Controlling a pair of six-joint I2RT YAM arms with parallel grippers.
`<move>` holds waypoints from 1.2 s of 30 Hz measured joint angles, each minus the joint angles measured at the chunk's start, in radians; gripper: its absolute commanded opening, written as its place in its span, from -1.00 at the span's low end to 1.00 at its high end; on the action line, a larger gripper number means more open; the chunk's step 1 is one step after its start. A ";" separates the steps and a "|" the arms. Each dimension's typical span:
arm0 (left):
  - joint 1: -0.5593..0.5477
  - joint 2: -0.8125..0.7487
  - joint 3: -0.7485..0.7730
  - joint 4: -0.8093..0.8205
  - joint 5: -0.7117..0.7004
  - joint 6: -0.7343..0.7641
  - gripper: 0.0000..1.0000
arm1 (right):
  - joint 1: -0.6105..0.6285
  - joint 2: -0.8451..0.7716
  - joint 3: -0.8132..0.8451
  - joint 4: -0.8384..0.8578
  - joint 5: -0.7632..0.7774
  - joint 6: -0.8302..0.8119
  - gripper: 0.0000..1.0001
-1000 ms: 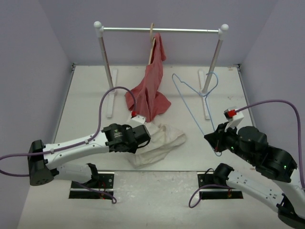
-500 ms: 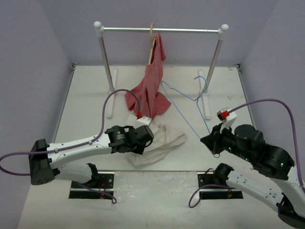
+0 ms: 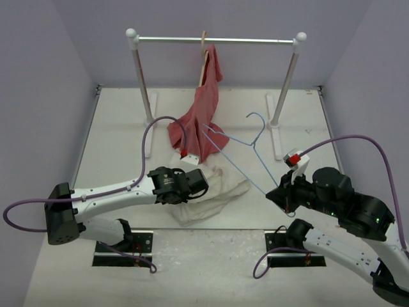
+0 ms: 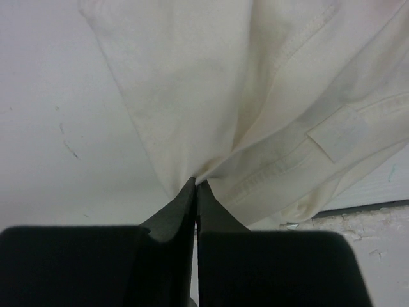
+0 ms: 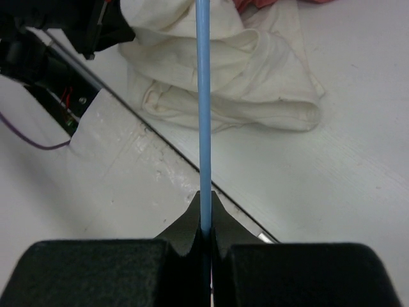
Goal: Place the t-shirt on the hanger
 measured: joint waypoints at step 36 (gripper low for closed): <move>0.369 -0.057 0.333 0.180 0.167 0.436 -1.00 | 0.033 0.206 0.086 -0.040 -0.174 -0.044 -1.00</move>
